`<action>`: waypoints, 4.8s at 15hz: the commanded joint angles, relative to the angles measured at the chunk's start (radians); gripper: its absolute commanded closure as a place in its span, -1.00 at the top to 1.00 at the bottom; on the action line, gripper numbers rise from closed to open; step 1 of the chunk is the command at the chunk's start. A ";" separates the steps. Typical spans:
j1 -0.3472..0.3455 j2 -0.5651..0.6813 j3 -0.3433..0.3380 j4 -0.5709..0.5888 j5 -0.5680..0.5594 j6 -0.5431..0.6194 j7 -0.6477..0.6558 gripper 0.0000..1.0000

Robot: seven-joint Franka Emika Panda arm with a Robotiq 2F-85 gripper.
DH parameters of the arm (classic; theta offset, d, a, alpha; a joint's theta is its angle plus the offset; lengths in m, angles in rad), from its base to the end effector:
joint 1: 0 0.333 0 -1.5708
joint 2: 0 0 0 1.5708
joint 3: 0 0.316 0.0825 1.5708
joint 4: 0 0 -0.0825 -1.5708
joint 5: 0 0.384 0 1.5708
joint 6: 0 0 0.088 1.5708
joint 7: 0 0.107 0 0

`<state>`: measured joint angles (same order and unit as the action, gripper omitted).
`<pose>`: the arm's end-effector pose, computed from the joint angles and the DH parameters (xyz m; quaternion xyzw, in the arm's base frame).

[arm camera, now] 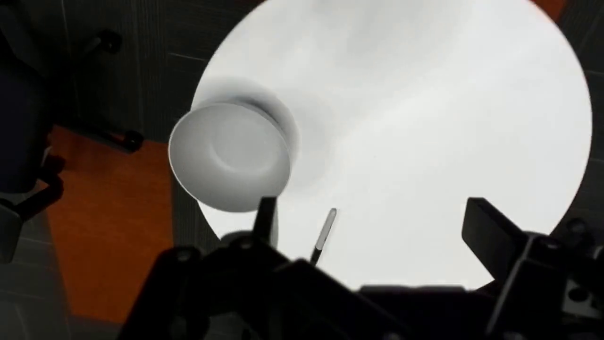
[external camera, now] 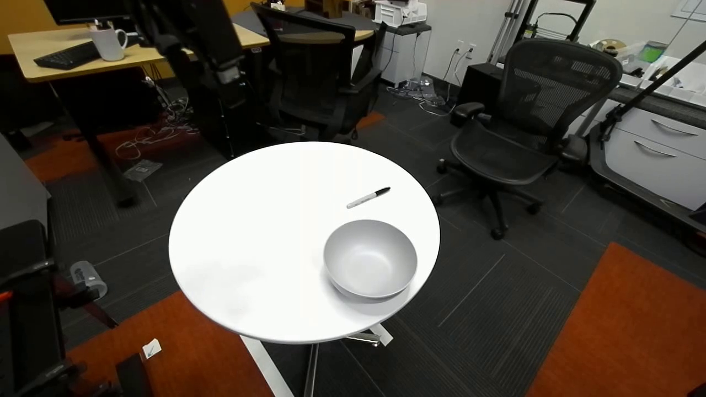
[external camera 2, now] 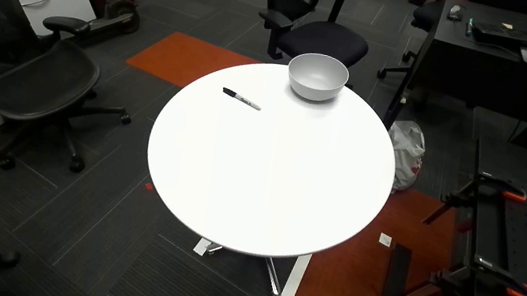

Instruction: Put the pen inside the grey bowl

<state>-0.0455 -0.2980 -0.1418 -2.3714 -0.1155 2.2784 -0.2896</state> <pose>0.4616 -0.0926 0.4584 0.9909 0.0846 0.0924 0.0497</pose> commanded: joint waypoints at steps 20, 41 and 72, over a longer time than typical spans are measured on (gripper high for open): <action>-0.006 0.877 0.073 0.743 0.042 0.142 0.147 1.00; -0.011 1.040 0.084 0.777 0.055 0.409 0.163 1.00; -0.090 1.343 0.151 1.020 0.117 0.444 0.154 -0.15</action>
<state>-0.1227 1.0204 -0.0080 -1.3890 -0.0136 2.7169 -0.1495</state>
